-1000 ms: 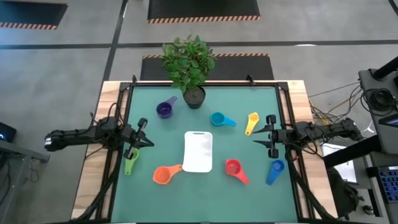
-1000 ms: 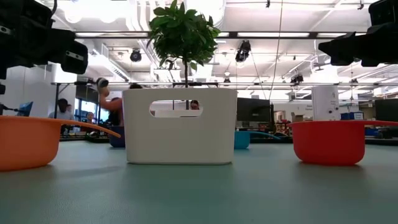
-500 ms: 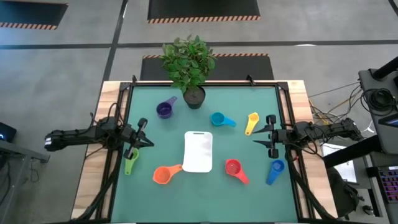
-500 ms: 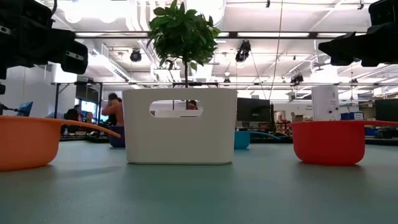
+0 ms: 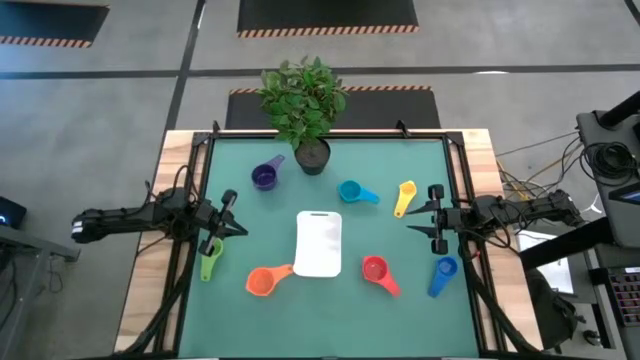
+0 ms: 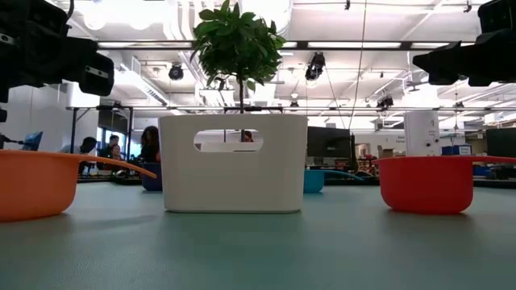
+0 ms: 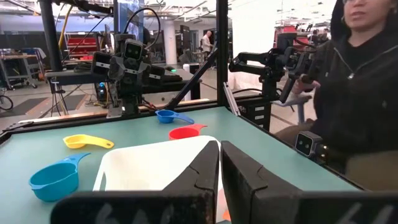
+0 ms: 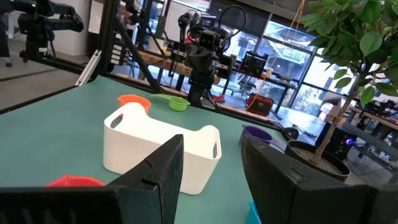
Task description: Nest measuring cups in basket
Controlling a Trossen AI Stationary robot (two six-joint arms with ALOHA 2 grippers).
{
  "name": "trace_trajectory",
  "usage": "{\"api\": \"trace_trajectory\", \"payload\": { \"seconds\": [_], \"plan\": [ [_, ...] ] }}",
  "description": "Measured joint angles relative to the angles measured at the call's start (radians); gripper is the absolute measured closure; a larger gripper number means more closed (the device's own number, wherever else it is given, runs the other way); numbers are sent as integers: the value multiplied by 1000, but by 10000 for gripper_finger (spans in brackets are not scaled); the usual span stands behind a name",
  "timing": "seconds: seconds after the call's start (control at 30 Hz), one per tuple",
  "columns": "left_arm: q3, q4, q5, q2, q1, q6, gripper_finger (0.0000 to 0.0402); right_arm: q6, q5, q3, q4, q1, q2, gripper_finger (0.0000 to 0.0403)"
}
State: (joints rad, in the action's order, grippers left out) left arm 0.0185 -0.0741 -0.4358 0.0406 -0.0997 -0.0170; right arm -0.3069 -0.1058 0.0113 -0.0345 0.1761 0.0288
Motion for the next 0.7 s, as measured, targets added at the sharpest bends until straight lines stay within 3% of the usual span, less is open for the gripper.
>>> {"api": "trace_trajectory", "payload": {
  "seconds": [0.47, 0.6, 0.7],
  "plan": [
    [0, -1, 7, 0, 0, 0, 402, 0, -3, 0, -15, 0, 0, 252],
    [0, -13, 8, 0, 0, 13, 402, 52, -3, 0, -144, 0, 0, 252],
    [0, -63, 8, 0, 0, 151, 402, 161, -3, 0, -256, 0, 0, 252]
  ]
}}
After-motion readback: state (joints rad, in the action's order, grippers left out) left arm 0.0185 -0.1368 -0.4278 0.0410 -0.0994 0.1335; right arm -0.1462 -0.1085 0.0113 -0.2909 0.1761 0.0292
